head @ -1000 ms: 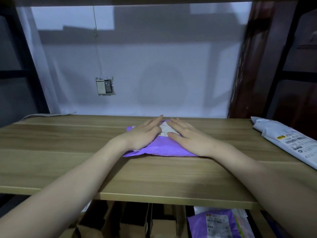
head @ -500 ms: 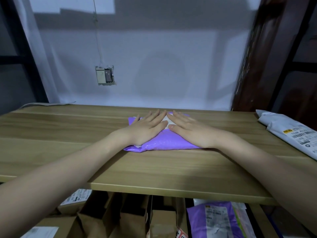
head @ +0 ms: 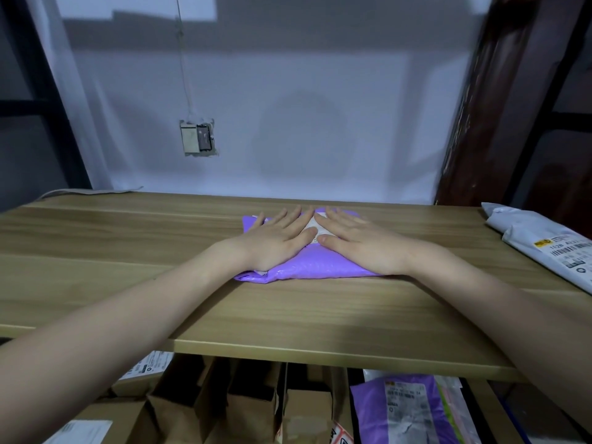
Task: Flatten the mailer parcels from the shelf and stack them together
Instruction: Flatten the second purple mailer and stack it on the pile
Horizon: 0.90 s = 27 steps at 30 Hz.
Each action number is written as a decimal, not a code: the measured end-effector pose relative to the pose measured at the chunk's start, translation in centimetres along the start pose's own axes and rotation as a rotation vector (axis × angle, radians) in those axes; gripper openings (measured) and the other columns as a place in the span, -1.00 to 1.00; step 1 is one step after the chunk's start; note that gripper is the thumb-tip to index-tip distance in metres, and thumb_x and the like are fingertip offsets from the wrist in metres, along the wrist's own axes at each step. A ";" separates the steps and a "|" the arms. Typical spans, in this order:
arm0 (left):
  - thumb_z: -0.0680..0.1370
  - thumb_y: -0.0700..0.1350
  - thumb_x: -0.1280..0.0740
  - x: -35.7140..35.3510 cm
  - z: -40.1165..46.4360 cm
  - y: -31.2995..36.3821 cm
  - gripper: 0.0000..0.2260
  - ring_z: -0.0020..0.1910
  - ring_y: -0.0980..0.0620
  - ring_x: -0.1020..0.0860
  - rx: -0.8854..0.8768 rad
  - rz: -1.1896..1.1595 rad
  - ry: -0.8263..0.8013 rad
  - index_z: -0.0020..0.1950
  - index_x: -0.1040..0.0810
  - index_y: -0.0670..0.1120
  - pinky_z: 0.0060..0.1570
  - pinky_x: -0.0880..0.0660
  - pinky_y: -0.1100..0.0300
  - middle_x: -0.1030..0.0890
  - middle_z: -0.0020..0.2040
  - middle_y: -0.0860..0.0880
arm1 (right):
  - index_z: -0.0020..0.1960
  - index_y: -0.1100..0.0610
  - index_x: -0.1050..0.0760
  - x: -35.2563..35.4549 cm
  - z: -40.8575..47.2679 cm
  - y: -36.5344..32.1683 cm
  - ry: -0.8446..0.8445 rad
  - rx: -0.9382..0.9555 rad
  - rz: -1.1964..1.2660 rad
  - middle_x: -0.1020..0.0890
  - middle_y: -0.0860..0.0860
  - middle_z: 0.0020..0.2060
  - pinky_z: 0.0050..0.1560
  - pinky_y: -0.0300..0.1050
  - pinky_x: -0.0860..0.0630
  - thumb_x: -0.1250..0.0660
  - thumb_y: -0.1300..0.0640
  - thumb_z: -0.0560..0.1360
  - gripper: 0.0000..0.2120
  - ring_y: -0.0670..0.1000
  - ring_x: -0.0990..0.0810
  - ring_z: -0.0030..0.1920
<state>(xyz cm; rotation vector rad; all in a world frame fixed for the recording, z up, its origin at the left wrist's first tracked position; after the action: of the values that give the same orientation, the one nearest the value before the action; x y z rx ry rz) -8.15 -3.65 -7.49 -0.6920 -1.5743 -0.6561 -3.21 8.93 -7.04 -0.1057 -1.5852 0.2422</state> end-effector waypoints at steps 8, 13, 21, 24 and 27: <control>0.34 0.15 0.31 -0.2 0.2 -0.3 -0.24 0.53 -0.04 0.25 -0.004 0.026 -0.024 0.55 0.22 -0.03 0.46 0.22 -0.16 0.27 0.55 -0.06 | 0.52 -0.08 0.10 0.0 0.0 0.0 -0.002 -0.005 -0.016 0.12 -0.08 0.54 0.52 -0.01 0.20 0.06 -0.15 0.61 -0.47 -0.11 0.20 0.52; 0.49 0.22 0.24 -0.5 0.6 -0.5 -0.33 0.54 -0.02 0.21 0.006 -0.012 0.001 0.55 0.14 -0.04 0.47 0.26 -0.12 0.20 0.56 -0.05 | 0.53 -0.07 0.09 0.0 0.0 -0.1 -0.010 -0.010 -0.028 0.13 -0.07 0.54 0.52 -0.01 0.20 0.05 -0.16 0.61 -0.46 -0.11 0.20 0.52; 0.35 0.19 0.30 -0.4 0.5 -0.4 -0.23 0.54 -0.04 0.24 0.000 0.003 -0.061 0.55 0.18 -0.03 0.45 0.22 -0.18 0.24 0.56 -0.05 | 0.53 -0.06 0.08 0.1 -0.2 -0.3 -0.015 -0.011 -0.019 0.13 -0.08 0.54 0.52 -0.06 0.22 0.03 -0.16 0.60 -0.45 -0.11 0.19 0.52; 0.45 0.23 0.28 -0.6 0.7 -0.6 -0.31 0.54 -0.03 0.24 0.007 -0.034 -0.052 0.55 0.21 0.00 0.46 0.20 -0.18 0.23 0.56 -0.05 | 0.53 -0.06 0.08 0.1 -0.1 -0.3 -0.016 -0.005 -0.017 0.12 -0.07 0.54 0.51 -0.10 0.21 0.03 -0.17 0.60 -0.45 -0.11 0.19 0.52; 0.46 0.30 0.27 -0.7 0.9 -0.8 -0.30 0.53 0.01 0.23 0.015 -0.061 -0.051 0.55 0.21 0.04 0.46 0.21 -0.16 0.22 0.56 -0.01 | 0.53 -0.08 0.06 0.0 0.0 -0.2 -0.015 -0.006 0.005 0.10 -0.09 0.54 0.51 -0.11 0.19 0.02 -0.18 0.59 -0.45 -0.10 0.18 0.53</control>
<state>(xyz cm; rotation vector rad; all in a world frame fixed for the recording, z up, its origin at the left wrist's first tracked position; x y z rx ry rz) -9.26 -3.58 -8.28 -0.6560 -1.6510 -0.6754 -3.23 8.78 -7.00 -0.1125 -1.6012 0.2429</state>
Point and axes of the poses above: each hand's wrist, its own z-axis towards the middle knuckle, its own x-axis out of the back of the hand, y = z × x, the point moved 5 cm from there along z, towards the middle knuckle
